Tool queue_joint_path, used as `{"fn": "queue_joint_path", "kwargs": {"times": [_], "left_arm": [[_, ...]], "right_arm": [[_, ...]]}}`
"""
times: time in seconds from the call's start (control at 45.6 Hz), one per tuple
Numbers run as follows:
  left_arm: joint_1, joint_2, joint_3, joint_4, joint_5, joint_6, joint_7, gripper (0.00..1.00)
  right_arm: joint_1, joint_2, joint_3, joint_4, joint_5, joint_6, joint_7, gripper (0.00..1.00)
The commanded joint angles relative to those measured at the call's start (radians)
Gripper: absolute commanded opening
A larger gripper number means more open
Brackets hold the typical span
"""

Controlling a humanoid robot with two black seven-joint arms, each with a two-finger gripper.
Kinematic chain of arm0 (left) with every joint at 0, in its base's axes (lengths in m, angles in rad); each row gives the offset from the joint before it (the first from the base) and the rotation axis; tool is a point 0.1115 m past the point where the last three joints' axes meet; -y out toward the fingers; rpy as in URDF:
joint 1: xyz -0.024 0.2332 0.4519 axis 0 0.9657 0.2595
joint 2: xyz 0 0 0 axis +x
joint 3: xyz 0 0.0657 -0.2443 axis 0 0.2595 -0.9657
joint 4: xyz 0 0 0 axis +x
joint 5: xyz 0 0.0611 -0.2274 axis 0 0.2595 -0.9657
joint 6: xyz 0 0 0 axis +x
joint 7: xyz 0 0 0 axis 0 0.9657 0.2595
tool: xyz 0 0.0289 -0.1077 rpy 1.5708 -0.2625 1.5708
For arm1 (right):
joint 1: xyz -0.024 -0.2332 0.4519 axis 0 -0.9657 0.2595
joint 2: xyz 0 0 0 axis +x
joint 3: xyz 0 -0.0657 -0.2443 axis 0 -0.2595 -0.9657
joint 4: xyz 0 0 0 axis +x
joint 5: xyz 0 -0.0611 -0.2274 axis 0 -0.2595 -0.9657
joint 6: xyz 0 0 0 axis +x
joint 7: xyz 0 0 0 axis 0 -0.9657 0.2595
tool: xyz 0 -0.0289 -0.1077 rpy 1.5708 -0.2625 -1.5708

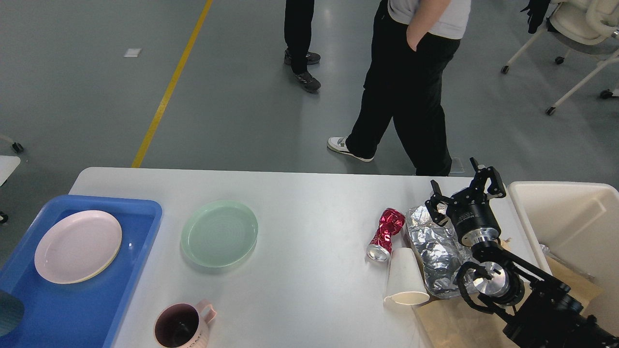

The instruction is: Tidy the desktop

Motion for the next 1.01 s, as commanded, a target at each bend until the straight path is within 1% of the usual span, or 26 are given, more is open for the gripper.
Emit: {"fn": "queue_joint_path", "kwargs": {"times": [0.0, 0.066, 0.11, 0.131, 0.175, 0.219, 0.263, 0.285, 0.329, 0.351, 0.394, 0.591, 0.679, 0.723, 0.789, 0.854, 0.964, 0.986], "left_arm": [[0.002, -0.015, -0.011, 0.006, -0.003, 0.003, 0.003, 0.00], [0.005, -0.024, -0.025, 0.006, -0.008, 0.009, 0.012, 0.02], [0.016, -0.024, -0.034, 0.006, -0.009, 0.012, 0.012, 0.07], [0.019, -0.024, -0.037, 0.006, -0.009, 0.012, 0.013, 0.12], [0.019, -0.022, -0.043, 0.006, -0.015, 0.014, 0.012, 0.27], [0.019, -0.019, -0.049, 0.006, -0.015, 0.014, 0.007, 0.44], [0.020, -0.021, -0.051, 0.005, -0.015, 0.014, 0.007, 0.57], [0.020, -0.022, -0.052, 0.005, -0.015, 0.014, 0.007, 0.66], [0.020, -0.024, -0.052, 0.005, -0.015, 0.011, 0.006, 0.79], [0.020, -0.024, -0.052, 0.003, -0.015, 0.008, 0.006, 0.82], [0.020, -0.024, -0.051, -0.002, -0.017, 0.006, 0.003, 0.84], [0.022, -0.019, -0.048, -0.009, -0.041, -0.002, 0.007, 0.85], [-0.001, -0.012, -0.034, -0.021, -0.052, -0.011, 0.009, 0.87], [-0.033, -0.005, -0.023, -0.031, -0.051, -0.011, 0.012, 0.87], [-0.113, -0.004, 0.041, -0.049, -0.051, -0.017, 0.010, 0.90], [-0.240, -0.016, 0.150, -0.116, -0.052, -0.023, 0.009, 0.91], [-0.520, -0.062, 0.372, -0.319, -0.081, -0.017, 0.009, 0.91], [-0.595, -0.085, 0.441, -0.377, -0.119, -0.015, 0.009, 0.91]], "right_arm": [[0.000, 0.000, 0.000, 0.000, 0.000, 0.000, 0.000, 1.00], [0.000, 0.000, 0.000, 0.000, 0.000, 0.000, 0.000, 1.00], [0.000, 0.000, 0.000, 0.000, 0.000, 0.000, 0.000, 1.00], [0.000, 0.000, 0.000, 0.000, 0.000, 0.000, 0.000, 1.00], [0.000, 0.000, 0.000, 0.000, 0.000, 0.000, 0.000, 1.00], [0.000, 0.000, 0.000, 0.000, 0.000, 0.000, -0.001, 1.00], [0.000, 0.000, 0.000, 0.000, 0.000, 0.000, 0.000, 1.00], [0.000, 0.000, 0.000, 0.000, 0.000, 0.000, 0.000, 1.00], [0.000, 0.000, 0.000, 0.000, 0.000, 0.000, 0.000, 1.00], [0.000, 0.000, 0.000, 0.000, 0.000, 0.000, 0.000, 1.00], [0.000, 0.000, 0.000, 0.000, 0.000, 0.000, 0.000, 1.00], [0.000, 0.000, 0.000, 0.000, 0.000, 0.000, 0.000, 1.00], [0.000, 0.000, 0.000, 0.000, 0.000, 0.000, 0.000, 1.00], [0.000, 0.000, 0.000, 0.000, 0.000, 0.000, 0.000, 1.00], [0.000, 0.000, 0.000, 0.000, 0.000, 0.000, 0.000, 1.00], [0.000, 0.000, 0.000, 0.001, 0.000, 0.000, 0.000, 1.00], [0.000, 0.000, 0.000, 0.001, 0.000, 0.000, 0.000, 1.00], [0.000, 0.000, 0.000, 0.001, 0.000, 0.000, 0.000, 1.00]]}}
